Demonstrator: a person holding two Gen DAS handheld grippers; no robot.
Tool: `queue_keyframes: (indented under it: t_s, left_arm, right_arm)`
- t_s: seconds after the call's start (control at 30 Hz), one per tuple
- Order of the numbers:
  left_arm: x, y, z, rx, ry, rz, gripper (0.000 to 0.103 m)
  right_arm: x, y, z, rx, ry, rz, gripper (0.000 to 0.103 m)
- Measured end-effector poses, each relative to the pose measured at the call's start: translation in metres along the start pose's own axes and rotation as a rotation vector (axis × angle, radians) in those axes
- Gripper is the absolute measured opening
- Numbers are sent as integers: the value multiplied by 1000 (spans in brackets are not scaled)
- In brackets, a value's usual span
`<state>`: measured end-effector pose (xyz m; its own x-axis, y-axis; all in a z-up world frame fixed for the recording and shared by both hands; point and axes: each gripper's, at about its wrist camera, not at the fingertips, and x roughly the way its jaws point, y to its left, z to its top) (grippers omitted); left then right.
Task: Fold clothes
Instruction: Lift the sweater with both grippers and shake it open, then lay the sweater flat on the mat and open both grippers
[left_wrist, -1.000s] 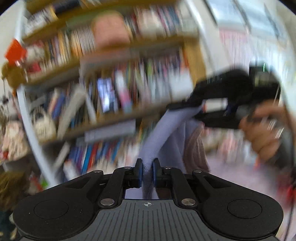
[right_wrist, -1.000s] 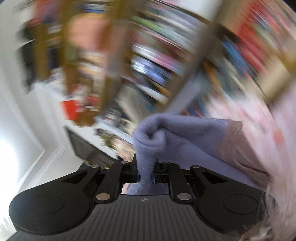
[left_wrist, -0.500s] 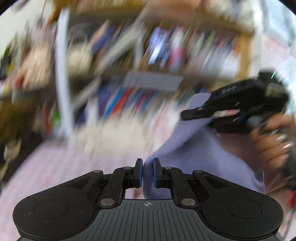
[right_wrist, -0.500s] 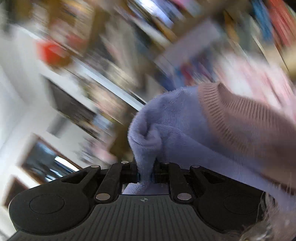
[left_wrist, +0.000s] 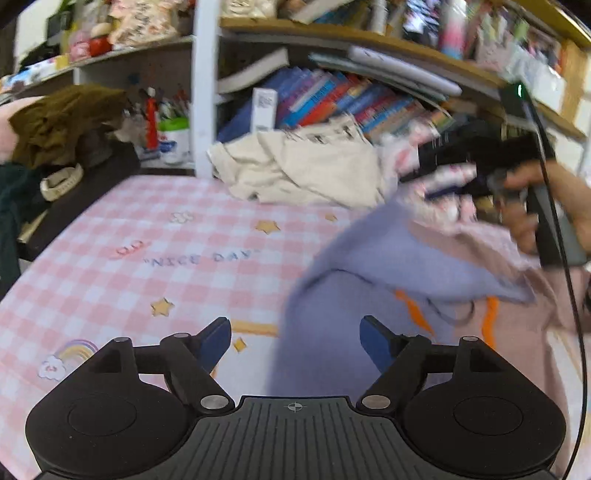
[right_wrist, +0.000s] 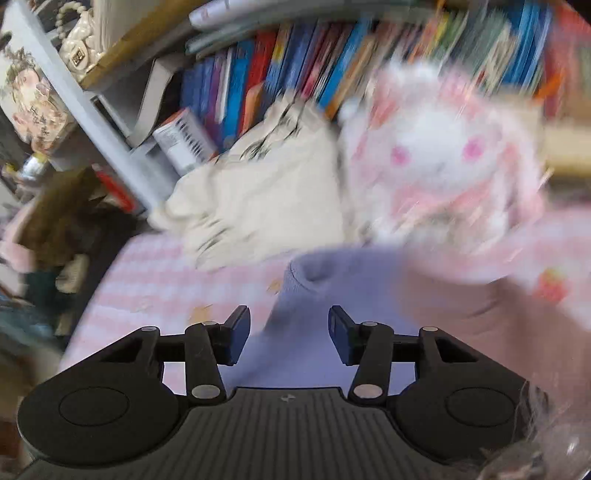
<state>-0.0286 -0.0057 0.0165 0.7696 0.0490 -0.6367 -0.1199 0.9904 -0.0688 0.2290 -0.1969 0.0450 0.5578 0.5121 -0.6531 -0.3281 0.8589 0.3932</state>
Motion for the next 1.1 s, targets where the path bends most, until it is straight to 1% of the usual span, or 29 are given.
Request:
queue_keyframes:
  t_s: [0.03,0.07,0.2,0.27,0.3,0.33,0.37,0.4,0.43,0.47,0.5,0.53,0.57,0.7,0.73,0.8,0.93,0.97,1.1]
  left_arm:
    - [1,-2,-4,21,11,3,79]
    - [3,-3,-7,36,23,9,79]
    - [22,1,-16,40,89,60,78]
    - [35,6,-19,22,121,82,77]
    - [41,7,-20,17,142,83,71]
    - [47,7,-21,12,164,85,63]
    - [52,8,-23,6,183,85,47]
    - [55,10,-24,-11,193,85,40]
    - [54,12,-26,-40,188,87,39]
    - [54,15,-27,-69,182,89,32]
    - [53,17,-29,-95,178,93,20]
    - [51,19,-31,-114,177,99,15]
    - [47,19,-33,-127,180,101,9]
    - [27,14,-48,-126,186,156,8]
    - [21,13,-53,-132,186,168,8]
    - [11,11,-60,-144,188,194,8]
    - [-2,12,-68,-164,196,243,9]
    - [-3,14,-69,-167,197,257,11]
    - [1,27,-64,-210,200,302,11]
  right_arm:
    - [-11,-5,-5,14,-19,22,51]
    - [-23,-9,-9,27,-38,45,52]
    - [-65,-31,-54,31,-15,76,52]
    - [-81,-41,-88,-22,43,25,52]
    - [-86,-44,-102,-47,65,-3,52]
    - [-90,-47,-113,-71,82,-31,52]
    - [-93,-50,-124,-94,99,-60,51]
    - [-97,-53,-135,-117,116,-88,51]
    - [-101,-56,-146,-140,133,-116,51]
    - [-104,-59,-157,-164,150,-144,51]
    - [-106,-61,-163,-183,160,-156,51]
    - [-107,-62,-168,-199,166,-161,50]
    - [-108,-64,-172,-216,172,-167,47]
    - [-111,-67,-188,-295,190,-184,46]
    - [-111,-65,-191,-330,191,-184,48]
    - [-110,-59,-196,-388,191,-161,48]
    - [-106,-53,-198,-446,192,-109,49]
    - [-103,-50,-198,-463,188,-96,49]
    - [-89,-35,-196,-535,171,-42,49]
